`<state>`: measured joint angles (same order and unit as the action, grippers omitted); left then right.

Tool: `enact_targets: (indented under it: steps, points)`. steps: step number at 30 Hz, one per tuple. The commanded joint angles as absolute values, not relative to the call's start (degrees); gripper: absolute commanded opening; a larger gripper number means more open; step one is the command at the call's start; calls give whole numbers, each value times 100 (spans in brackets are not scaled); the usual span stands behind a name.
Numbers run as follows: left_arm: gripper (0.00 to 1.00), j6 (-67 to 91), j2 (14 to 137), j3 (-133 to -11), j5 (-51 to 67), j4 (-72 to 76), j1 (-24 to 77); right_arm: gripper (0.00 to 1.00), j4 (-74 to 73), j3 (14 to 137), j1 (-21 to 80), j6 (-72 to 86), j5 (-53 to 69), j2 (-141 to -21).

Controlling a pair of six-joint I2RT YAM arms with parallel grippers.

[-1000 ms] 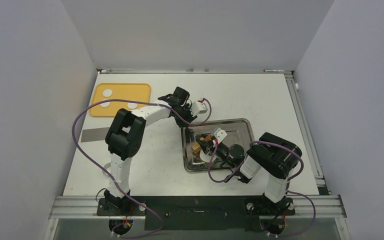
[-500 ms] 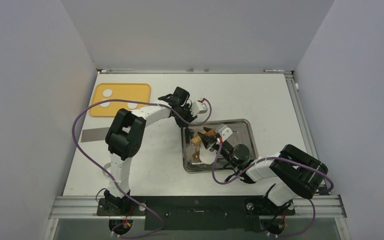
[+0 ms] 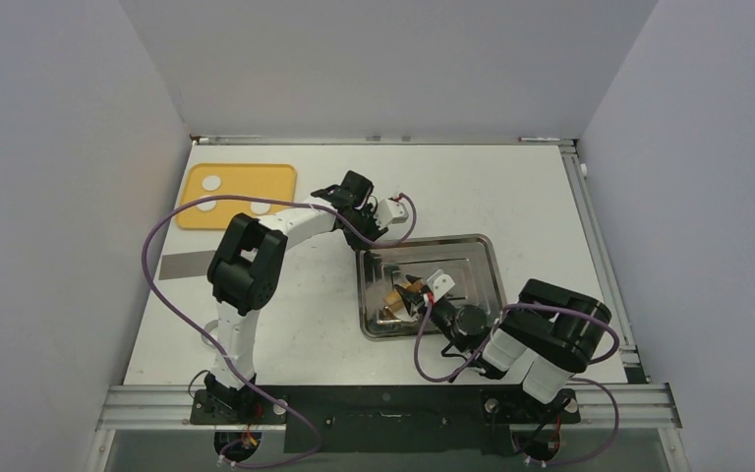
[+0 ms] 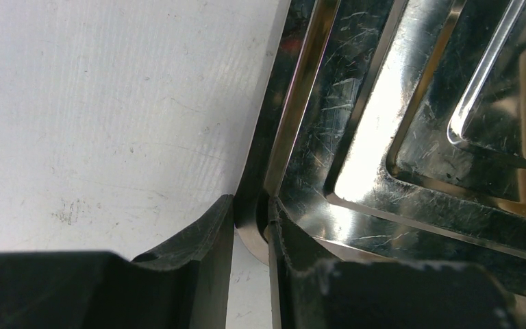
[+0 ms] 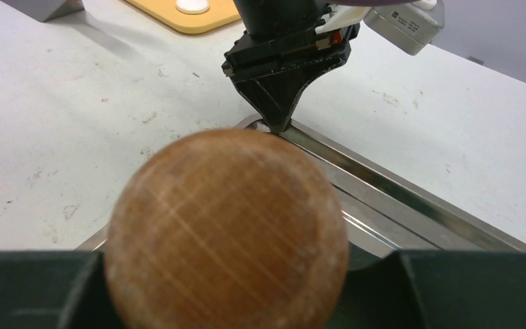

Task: Roll out the dumpling wrappers from the dough
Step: Flatten out the dough on the work surface.

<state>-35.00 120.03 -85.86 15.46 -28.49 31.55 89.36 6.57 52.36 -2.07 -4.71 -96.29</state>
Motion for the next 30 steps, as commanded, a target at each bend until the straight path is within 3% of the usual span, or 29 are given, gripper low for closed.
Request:
enact_targets:
  steps: [1,5,16,21,26,30]
  points:
    - [0,-3647,12256,-8407,1149,-3392,3138,8,9269,267,5595,-11,-1247,-9942]
    - [0,-3647,12283,-8436,1145,-3411,3138,8,8068,521,5744,-127,-1439,-9715]
    - [0,-3655,12276,-8411,1099,-3415,3172,8,10071,539,5538,-5,-1236,-11658]
    - [0,-3656,12304,-8446,1090,-3436,3173,8,9910,49,5573,132,-1377,-10814]
    - [0,-3656,12298,-8438,1089,-3432,3173,8,7656,80,5632,220,-1406,-9166]
    - [0,-3652,12301,-8444,1081,-3432,3173,8,7090,167,5634,504,-1644,-8978]
